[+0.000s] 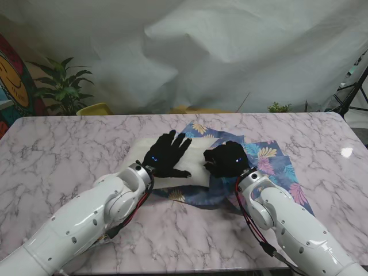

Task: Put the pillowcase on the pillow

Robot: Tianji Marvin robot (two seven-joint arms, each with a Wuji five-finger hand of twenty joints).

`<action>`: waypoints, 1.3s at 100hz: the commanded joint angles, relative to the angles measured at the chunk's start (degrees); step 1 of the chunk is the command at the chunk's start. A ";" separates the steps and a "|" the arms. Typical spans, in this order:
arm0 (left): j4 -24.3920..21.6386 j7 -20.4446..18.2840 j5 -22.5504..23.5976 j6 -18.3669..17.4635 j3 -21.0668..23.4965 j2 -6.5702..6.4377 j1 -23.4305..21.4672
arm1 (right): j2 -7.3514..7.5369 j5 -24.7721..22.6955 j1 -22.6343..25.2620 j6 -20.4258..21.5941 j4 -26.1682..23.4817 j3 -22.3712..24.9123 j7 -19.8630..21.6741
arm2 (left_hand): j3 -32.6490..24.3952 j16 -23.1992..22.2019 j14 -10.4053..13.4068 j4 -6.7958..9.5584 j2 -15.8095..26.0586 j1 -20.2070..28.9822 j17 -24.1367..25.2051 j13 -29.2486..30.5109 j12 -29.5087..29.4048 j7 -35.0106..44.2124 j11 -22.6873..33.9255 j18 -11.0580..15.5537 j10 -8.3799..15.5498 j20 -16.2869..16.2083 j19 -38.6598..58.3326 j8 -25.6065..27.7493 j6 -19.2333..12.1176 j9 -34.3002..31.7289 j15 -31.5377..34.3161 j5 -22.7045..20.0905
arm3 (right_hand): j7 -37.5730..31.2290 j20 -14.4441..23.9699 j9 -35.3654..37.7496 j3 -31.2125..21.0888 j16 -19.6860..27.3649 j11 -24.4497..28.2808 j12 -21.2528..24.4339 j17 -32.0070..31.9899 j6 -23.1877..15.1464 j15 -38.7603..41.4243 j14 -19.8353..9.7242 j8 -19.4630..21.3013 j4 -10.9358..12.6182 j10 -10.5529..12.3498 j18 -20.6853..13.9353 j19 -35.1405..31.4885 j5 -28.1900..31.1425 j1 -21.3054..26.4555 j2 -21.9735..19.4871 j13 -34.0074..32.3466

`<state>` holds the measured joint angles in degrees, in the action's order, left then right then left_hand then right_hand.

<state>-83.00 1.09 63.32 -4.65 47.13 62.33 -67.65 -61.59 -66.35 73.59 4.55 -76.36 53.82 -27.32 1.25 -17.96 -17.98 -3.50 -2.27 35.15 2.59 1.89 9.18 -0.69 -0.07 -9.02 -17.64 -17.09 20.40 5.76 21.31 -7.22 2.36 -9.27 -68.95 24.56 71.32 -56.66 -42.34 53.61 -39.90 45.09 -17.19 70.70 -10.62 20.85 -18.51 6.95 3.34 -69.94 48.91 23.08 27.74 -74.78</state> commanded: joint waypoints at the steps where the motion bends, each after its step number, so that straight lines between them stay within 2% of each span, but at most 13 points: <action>1: -3.80 -7.12 -1.06 -2.07 2.45 -2.68 -1.38 | 0.14 0.13 0.51 -0.51 0.44 0.30 -0.12 | 0.72 3.46 -0.76 1.09 2.24 -2.70 1.27 -1.70 -3.38 -1.51 -1.59 -1.50 -1.81 1.39 -6.17 -2.11 -0.19 2.87 -2.52 1.35 | -0.19 -0.04 1.68 -3.00 -2.48 3.28 -0.64 0.47 -4.24 3.53 -8.50 -0.13 1.24 -4.74 -1.54 -0.20 -1.09 4.72 0.11 -1.56; 14: -8.31 -20.74 -2.22 -8.32 9.96 -4.51 -4.83 | 0.06 0.43 0.68 -0.61 0.76 0.76 -0.60 | 1.21 12.49 -0.85 0.32 2.52 -4.95 1.72 -2.56 -8.55 -2.45 -2.22 -2.46 -2.75 0.47 -16.78 -6.84 -1.93 3.52 -3.90 1.45 | -0.19 0.03 1.63 -2.94 -2.50 3.31 -0.67 0.46 -4.20 3.58 -8.45 -0.13 1.24 -4.78 -1.54 -0.24 -1.02 4.77 0.06 -1.55; 29: -7.45 -24.47 -4.33 -12.40 13.41 -5.35 -6.57 | -0.01 0.56 0.65 -0.47 0.80 0.75 -0.95 | 1.36 16.39 -0.80 0.00 2.17 -6.96 1.09 -2.90 -8.58 -2.45 -2.22 -3.02 -2.86 3.08 -20.19 -6.84 -3.06 3.52 -4.47 1.49 | -0.18 0.07 1.69 -2.91 -2.52 3.38 -0.70 0.45 -4.20 3.62 -8.48 -0.12 1.25 -4.75 -1.54 -0.24 -1.01 4.74 0.07 -1.56; 44: -5.79 -22.94 -1.69 -13.04 14.25 -5.48 -7.63 | 0.06 0.44 0.75 -0.08 0.68 0.74 -0.85 | 1.15 16.91 -1.43 0.10 1.53 -6.86 1.03 -2.94 -8.58 -2.43 -2.22 -3.41 -3.40 3.81 -20.57 -6.84 -1.28 3.55 -4.44 1.44 | -0.19 0.11 1.70 -2.87 -2.54 3.37 -0.70 0.42 -4.21 3.68 -8.46 -0.10 1.25 -4.64 -1.49 -0.22 -0.99 4.73 0.08 -1.55; 52: -1.33 -15.57 -2.10 -13.75 12.88 -4.97 -6.68 | 0.10 0.60 0.76 1.15 0.75 0.68 -0.91 | 0.94 15.89 -1.72 0.15 0.44 -5.91 1.00 -2.83 -8.59 -2.44 -2.22 -3.50 -3.36 3.34 -19.77 -6.83 -0.01 3.55 -3.73 1.39 | -0.12 0.11 1.58 -2.88 -2.20 3.29 -0.68 0.02 -4.40 2.99 -7.66 -0.07 1.25 -4.64 -1.08 -0.01 -0.97 4.67 0.06 -1.43; 62: 2.88 -10.29 -3.80 -13.01 9.74 -4.31 -4.75 | 0.36 0.04 0.93 1.53 0.34 0.33 -0.15 | 0.91 15.61 -1.86 0.17 0.02 -5.58 1.06 -2.72 -8.59 -2.43 -2.22 -3.72 -3.45 3.15 -19.56 -6.83 0.42 3.55 -3.79 1.37 | -0.06 0.16 1.60 -2.79 -2.00 3.26 -0.68 0.02 -4.49 2.65 -7.58 0.00 1.23 -4.64 -1.06 0.02 -0.96 4.60 0.02 -1.54; 85: 6.73 -3.61 -5.50 -11.07 3.23 -3.17 -1.36 | 0.38 -0.21 1.33 1.61 -0.21 -0.09 -0.18 | 1.07 15.06 -1.63 0.10 0.28 -6.10 1.22 -2.73 -8.59 -2.44 -2.22 -3.92 -3.53 2.94 -19.42 -6.83 -0.37 3.56 -3.79 1.40 | 0.00 0.21 1.75 -2.84 -1.94 3.23 -0.64 0.02 -4.50 2.62 -8.13 0.10 1.26 -4.61 -1.06 0.04 -0.91 4.59 0.06 -1.57; 94: 6.93 -2.26 -5.40 -9.75 1.10 -2.84 -0.21 | 0.33 -0.04 1.56 1.88 -0.60 0.07 -0.12 | 1.07 14.98 -1.75 0.09 0.12 -6.08 1.23 -2.69 -8.59 -2.44 -2.22 -4.02 -3.59 2.92 -19.43 -6.83 -0.40 3.56 -3.81 1.40 | -0.01 0.23 1.79 -2.83 -1.98 3.24 -0.64 0.01 -4.36 2.73 -8.11 0.12 1.25 -4.62 -1.13 0.06 -0.85 4.60 0.03 -1.56; 103: 6.56 -3.62 -5.10 -7.83 -0.92 -2.88 1.02 | 0.40 -0.30 1.86 1.91 -0.98 0.31 -0.04 | 0.64 14.95 -2.14 0.24 -1.00 -4.63 1.36 -2.79 -8.59 -2.44 -2.22 -4.75 -3.76 2.95 -19.52 -6.83 -0.23 3.57 -3.89 1.40 | 0.06 0.25 1.79 -2.86 -2.01 3.23 -0.64 -0.03 -4.47 2.81 -8.07 0.11 1.26 -4.62 -1.09 0.06 -0.84 4.57 0.06 -1.56; 115: 6.38 -6.99 -3.92 -5.76 -3.56 -3.32 2.94 | 0.47 -0.56 2.37 2.08 -1.39 0.83 -0.10 | -0.13 11.83 -5.11 1.60 -4.47 -1.05 0.74 -2.80 -8.60 -2.44 -2.23 -6.96 -5.10 1.56 -18.29 -6.83 -0.19 3.64 -2.82 1.39 | 0.08 0.24 1.79 -2.92 -1.93 3.23 -0.64 -0.13 -4.45 2.73 -7.43 0.14 1.26 -4.62 -0.94 0.15 -0.80 4.60 0.10 -1.51; 120: 6.76 -7.90 -4.17 -4.96 -4.58 -3.33 3.68 | 0.50 -0.67 2.53 2.09 -1.53 1.02 -0.06 | -0.41 7.45 -6.53 1.83 -6.04 0.42 -1.45 -2.32 -8.61 -2.44 -2.23 -8.35 -5.91 1.04 -17.57 -6.83 -0.15 3.68 -1.39 1.39 | 0.10 0.23 1.79 -2.91 -1.87 3.23 -0.64 -0.18 -4.53 2.64 -7.55 0.16 1.25 -4.62 -0.77 0.21 -0.78 4.56 0.12 -1.52; 127: 8.51 -7.20 -5.61 -3.27 -6.70 -2.94 4.87 | 0.49 -0.65 2.67 2.18 -1.65 1.19 -0.10 | -1.39 3.20 -6.68 2.18 -8.25 4.70 -6.95 0.91 -8.21 -2.44 -1.96 -9.56 -5.10 0.07 -15.28 -6.83 0.10 3.49 3.87 1.38 | 0.10 0.23 1.78 -2.94 -1.85 3.23 -0.64 -0.14 -4.46 2.61 -7.53 0.18 1.26 -4.63 -0.53 0.22 -0.75 4.63 0.10 -1.53; 130: 9.50 -5.94 -5.55 -2.29 -7.88 -2.72 5.51 | 0.48 -0.62 2.71 2.22 -1.69 1.24 -0.13 | -2.98 1.46 -5.17 2.35 -9.31 7.38 -11.68 6.11 -2.65 -2.43 -0.25 -8.88 -4.46 -0.96 -12.96 -6.83 0.74 2.39 7.98 1.36 | 0.11 0.24 1.78 -2.92 -1.84 3.23 -0.64 -0.09 -4.46 2.62 -7.48 0.19 1.25 -4.63 -0.60 0.20 -0.73 4.62 0.10 -1.54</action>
<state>-75.85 -6.45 58.44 -8.60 40.82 58.77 -63.28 -61.14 -66.87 75.94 6.64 -77.73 55.01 -27.43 1.31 -13.25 -22.78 -3.48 -9.05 38.09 -2.64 2.77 1.52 -2.09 -1.45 -15.81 -21.71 -15.77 3.90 -0.55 20.42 -5.90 4.45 -9.25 -68.93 24.56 71.32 -56.66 -42.35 53.99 -39.97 45.12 -17.16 71.89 -10.92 20.80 -18.51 6.87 3.31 -69.94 48.89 23.60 27.74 -74.80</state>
